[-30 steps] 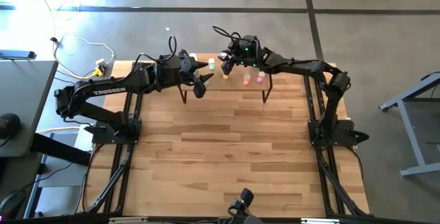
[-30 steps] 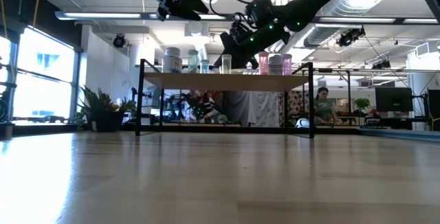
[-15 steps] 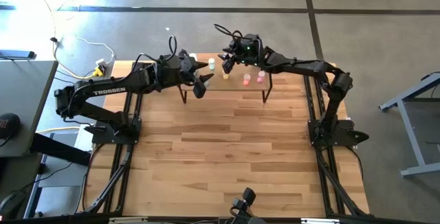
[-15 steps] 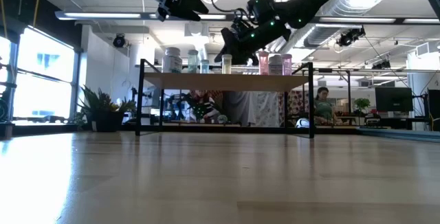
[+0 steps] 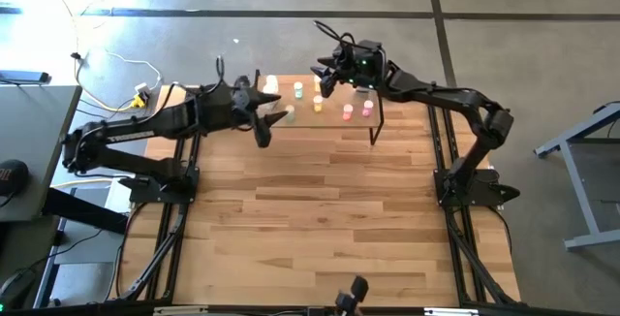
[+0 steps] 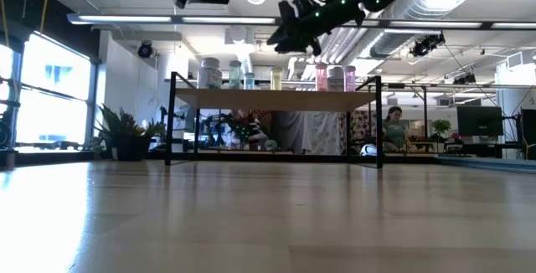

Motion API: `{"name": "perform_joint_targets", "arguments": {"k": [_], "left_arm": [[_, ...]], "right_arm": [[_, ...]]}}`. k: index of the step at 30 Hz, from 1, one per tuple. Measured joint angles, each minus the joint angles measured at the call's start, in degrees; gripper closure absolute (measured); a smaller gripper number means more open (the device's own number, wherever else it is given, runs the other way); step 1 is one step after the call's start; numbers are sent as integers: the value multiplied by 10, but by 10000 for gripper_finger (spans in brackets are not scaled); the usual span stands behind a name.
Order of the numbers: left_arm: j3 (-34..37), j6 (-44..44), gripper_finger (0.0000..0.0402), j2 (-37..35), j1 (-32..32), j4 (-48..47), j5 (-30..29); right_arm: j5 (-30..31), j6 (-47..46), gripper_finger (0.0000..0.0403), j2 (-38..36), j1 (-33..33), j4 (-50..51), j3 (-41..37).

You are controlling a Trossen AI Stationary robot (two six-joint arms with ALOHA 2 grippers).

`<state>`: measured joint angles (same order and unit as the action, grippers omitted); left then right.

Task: Pick and place medicine bottles onto shelf by color
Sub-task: Return to Home Position

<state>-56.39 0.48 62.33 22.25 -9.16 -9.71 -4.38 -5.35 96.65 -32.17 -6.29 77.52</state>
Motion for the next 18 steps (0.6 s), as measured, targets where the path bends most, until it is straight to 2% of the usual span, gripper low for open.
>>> {"name": "perform_joint_targets", "arguments": {"k": [8, 18], "left_arm": [[123, -44, 177, -113, -23, 30, 5], [297, -78, 177, -245, -32, 161, 104]], "right_arm": [[-1, -2, 233, -53, 36, 5, 0], [-1, -4, 233, -118, 104, 5, 0]]}}
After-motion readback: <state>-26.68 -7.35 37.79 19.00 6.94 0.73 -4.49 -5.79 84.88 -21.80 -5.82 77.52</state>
